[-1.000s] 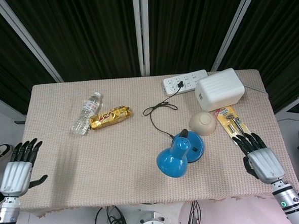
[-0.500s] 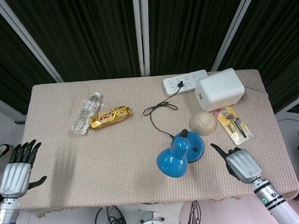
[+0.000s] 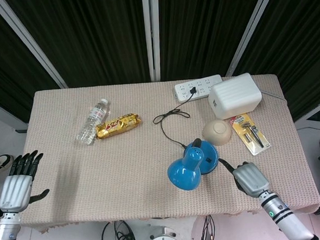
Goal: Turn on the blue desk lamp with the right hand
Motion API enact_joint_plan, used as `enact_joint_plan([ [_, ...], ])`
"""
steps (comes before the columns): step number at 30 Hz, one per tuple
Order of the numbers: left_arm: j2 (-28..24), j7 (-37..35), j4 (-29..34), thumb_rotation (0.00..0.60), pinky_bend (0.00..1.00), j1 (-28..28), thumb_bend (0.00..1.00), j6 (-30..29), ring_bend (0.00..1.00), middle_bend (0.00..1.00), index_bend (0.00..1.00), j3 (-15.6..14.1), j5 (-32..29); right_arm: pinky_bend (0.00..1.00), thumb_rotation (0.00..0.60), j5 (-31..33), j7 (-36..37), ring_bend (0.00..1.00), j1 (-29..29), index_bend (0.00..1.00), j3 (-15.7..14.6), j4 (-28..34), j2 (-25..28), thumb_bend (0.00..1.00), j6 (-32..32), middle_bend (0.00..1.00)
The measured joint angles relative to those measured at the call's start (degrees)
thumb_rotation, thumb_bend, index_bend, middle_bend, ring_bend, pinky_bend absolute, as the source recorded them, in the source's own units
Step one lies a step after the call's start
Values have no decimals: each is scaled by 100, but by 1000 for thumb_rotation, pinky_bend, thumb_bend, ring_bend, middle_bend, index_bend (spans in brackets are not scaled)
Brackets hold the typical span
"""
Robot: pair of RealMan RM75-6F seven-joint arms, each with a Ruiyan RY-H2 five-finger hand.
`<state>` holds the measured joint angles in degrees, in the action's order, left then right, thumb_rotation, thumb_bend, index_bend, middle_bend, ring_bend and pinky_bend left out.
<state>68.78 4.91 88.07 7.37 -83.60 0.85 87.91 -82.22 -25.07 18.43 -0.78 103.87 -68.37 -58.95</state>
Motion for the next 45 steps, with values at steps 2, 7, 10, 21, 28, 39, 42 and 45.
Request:
enact_joint_plan([
  [2, 6, -15, -15, 600, 0, 3, 91, 6, 0, 2, 0, 4, -7, 478, 600, 114, -82, 585, 60, 0, 19, 21, -37, 896, 76, 667],
  [7, 7, -59, -48, 600, 0, -2, 91, 0, 0, 2, 0, 12, -20, 478, 600, 521, -326, 596, 241, 0, 87, 54, -150, 897, 297, 684],
  [10, 4, -86, -68, 600, 0, -8, 91, 4, 0, 2, 0, 11, -33, 478, 600, 777, -496, 596, 356, 0, 116, 72, -224, 897, 407, 685],
  [21, 1, -201, -138, 600, 0, -23, 91, -23, 0, 2, 0, 6, -11, 478, 600, 1367, -899, 597, 646, 0, 81, 55, -459, 896, 539, 688],
  [28, -3, -215, -146, 600, 0, -20, 91, -26, 0, 2, 0, 7, 2, 478, 600, 1551, -923, 597, 731, 0, 28, 8, -544, 897, 509, 688],
  [39, -7, -250, -167, 600, 0, -28, 91, -16, 0, 2, 0, 4, -14, 478, 600, 1792, -1012, 597, 871, 0, -71, -15, -596, 896, 480, 688],
  [42, -6, -257, -171, 600, 0, -34, 91, -25, 0, 2, 0, 4, -16, 478, 600, 1813, -1000, 597, 885, 0, -114, -23, -607, 896, 470, 688],
  [45, 0, -271, -185, 600, 0, -39, 91, -18, 0, 2, 0, 0, -26, 478, 600, 1843, -968, 597, 889, 0, -164, -57, -623, 896, 470, 688],
])
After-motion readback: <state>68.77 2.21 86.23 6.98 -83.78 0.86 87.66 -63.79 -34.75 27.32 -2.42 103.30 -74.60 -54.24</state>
